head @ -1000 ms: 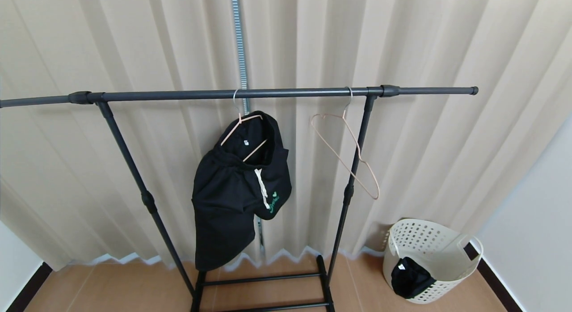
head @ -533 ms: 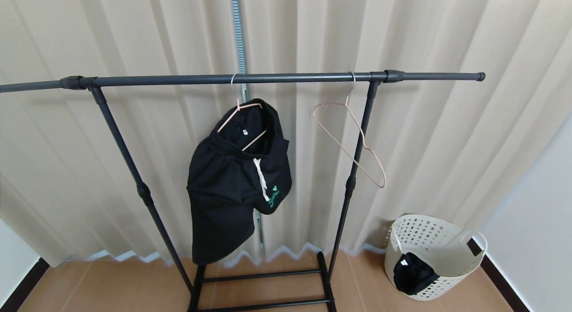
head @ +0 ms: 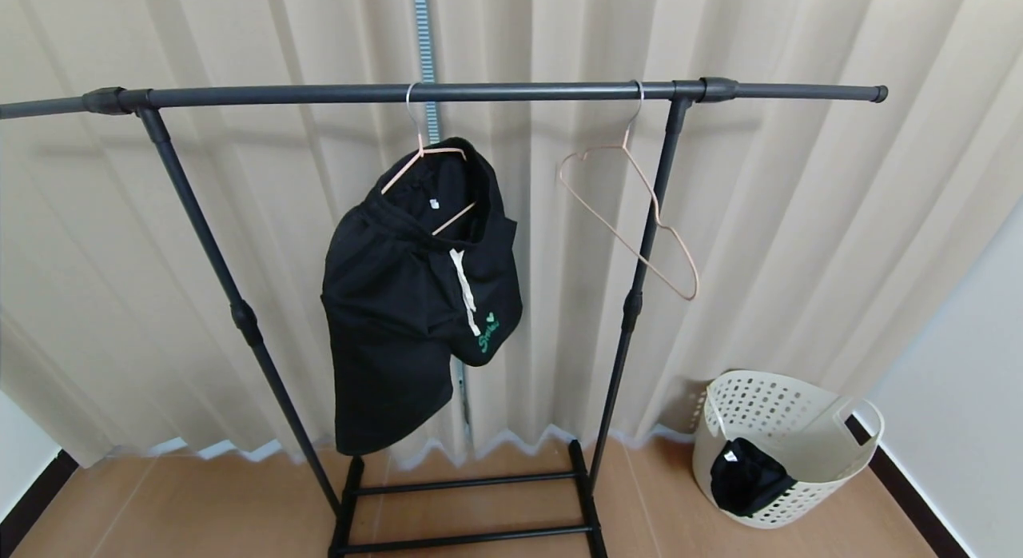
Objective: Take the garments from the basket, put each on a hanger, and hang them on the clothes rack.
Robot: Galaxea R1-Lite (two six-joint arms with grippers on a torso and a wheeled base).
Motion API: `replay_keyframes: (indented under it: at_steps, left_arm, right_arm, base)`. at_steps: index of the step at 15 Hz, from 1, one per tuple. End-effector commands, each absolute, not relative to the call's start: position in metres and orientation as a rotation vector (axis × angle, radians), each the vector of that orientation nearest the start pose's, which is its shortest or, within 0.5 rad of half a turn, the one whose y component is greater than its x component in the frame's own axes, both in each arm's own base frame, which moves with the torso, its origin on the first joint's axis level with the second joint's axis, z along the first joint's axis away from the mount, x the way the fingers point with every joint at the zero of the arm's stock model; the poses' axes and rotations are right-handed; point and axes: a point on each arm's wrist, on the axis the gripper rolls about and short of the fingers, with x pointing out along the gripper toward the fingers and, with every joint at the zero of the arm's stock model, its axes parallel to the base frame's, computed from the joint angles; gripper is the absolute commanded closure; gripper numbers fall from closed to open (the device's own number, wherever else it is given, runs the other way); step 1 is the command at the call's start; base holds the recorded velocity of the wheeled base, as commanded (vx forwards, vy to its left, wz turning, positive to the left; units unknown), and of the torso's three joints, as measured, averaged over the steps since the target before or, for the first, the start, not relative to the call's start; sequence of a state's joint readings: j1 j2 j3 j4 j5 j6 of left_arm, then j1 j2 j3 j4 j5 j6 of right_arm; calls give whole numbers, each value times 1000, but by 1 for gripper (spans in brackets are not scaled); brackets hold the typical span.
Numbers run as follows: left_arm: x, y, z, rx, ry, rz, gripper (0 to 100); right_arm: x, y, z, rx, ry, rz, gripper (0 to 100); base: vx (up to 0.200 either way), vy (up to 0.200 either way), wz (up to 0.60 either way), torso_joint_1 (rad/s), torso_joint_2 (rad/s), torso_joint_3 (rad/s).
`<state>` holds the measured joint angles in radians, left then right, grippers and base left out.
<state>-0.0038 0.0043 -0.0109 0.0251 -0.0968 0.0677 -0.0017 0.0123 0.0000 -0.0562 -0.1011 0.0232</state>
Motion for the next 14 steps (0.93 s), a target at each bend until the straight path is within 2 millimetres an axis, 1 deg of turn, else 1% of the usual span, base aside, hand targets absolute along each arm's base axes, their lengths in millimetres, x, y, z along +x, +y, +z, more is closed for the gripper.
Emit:
replay_keyframes:
  at_steps: [1,8,14]
  left_arm:
    - [-23,-2,76,67,15,-100,0]
    - [-23,-2,76,67,15,-100,0]
    - [-23,-2,76,67,17,-100,0]
  right_arm:
    - [-22,-2,82,25,-43,-102,0]
    - [-22,-2,82,25,-41,-102,0]
    - [-22,-2,82,25,-41,-102,0]
  base:
    - [0,0,0,-212,544,330]
    - [0,0,0,-201,533,332]
    - [0,0,0,-151,491,332]
